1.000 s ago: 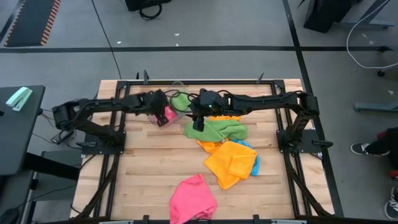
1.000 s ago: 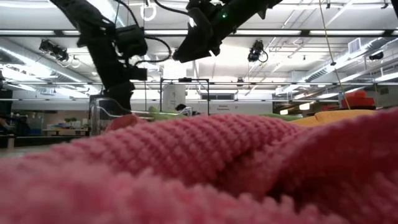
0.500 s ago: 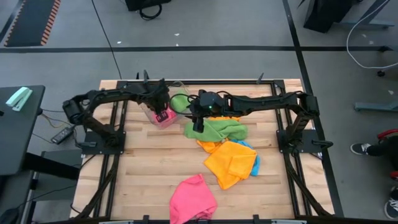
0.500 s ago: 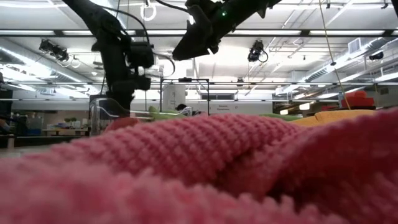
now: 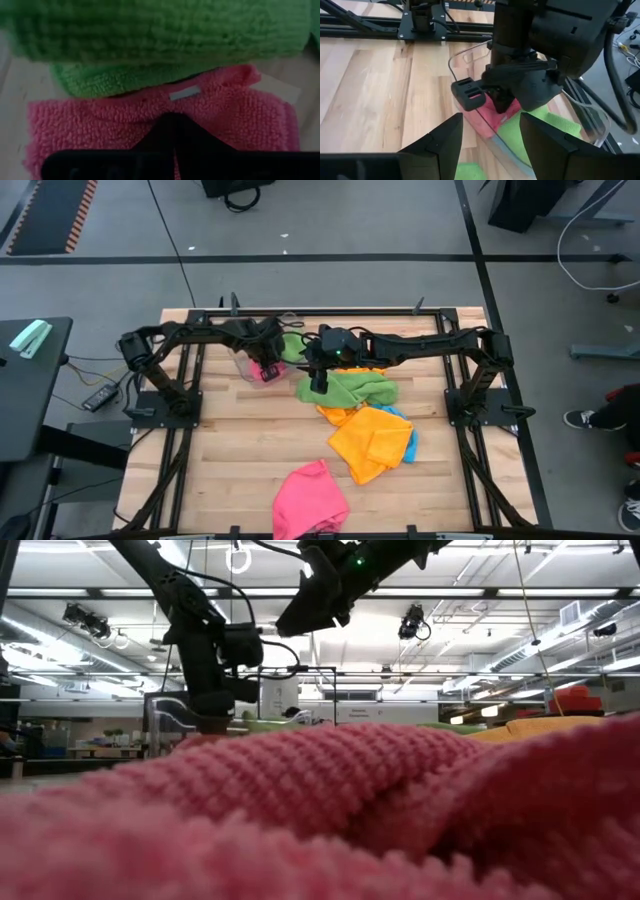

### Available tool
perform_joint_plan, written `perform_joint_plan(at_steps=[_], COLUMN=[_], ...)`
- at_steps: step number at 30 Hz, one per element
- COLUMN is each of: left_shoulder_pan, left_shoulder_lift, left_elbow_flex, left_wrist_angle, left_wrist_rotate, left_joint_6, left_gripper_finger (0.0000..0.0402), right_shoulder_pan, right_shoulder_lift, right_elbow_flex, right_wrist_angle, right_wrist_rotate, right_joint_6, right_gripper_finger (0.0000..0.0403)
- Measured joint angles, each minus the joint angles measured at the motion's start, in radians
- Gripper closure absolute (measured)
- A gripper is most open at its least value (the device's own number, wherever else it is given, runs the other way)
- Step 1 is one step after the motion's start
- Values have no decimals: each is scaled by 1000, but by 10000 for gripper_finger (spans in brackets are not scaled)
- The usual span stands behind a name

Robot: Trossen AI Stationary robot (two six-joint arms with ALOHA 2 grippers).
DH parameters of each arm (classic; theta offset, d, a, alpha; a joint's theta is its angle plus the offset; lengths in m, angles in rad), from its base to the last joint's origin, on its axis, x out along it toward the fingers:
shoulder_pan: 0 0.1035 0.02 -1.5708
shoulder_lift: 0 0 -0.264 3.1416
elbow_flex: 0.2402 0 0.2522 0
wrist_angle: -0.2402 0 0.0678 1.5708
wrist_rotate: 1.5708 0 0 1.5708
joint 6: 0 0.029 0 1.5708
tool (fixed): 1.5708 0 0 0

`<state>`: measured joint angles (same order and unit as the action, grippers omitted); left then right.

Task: Fold microfiber towels
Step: Put the left pink microfiber towel into the transparent bin

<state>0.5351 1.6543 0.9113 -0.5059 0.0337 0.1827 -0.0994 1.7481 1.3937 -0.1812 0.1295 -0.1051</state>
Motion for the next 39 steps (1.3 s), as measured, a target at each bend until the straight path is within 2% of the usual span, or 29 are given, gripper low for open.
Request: perform_joint_plan(at_steps=[8,15,25,27,30,32,39], left_shoulder_pan=[-47,-50,-57,-55,-54,-54,-67], left_shoulder_lift=[5,1,-16,-16,-16,-16,-16], left_elbow_flex=[-1,7,139,154,159,160,160], left_wrist_angle=[-57,-141,-299,-345,-371,-388,-378], left_wrist_rotate=[45,41,36,1,-128,-179,-191], left_joint_6=[65,91,93,93,95,121,260], left_gripper_finger=[370,373,385,382,381,383,376], right_shoulder_pan=[0,4,4,4,4,4,4], right_shoulder_lift=[0,0,0,0,0,0,0], right_elbow_flex=[0,0,0,0,0,0,0], right_wrist_angle=[-4,-4,-5,-6,-7,-7,-6], right_wrist_rotate=[0,-1,-1,-1,-1,-1,-1], right_joint_6=[8,8,11,11,8,8,7], right_gripper_finger=[197,197,197,197,197,197,197])
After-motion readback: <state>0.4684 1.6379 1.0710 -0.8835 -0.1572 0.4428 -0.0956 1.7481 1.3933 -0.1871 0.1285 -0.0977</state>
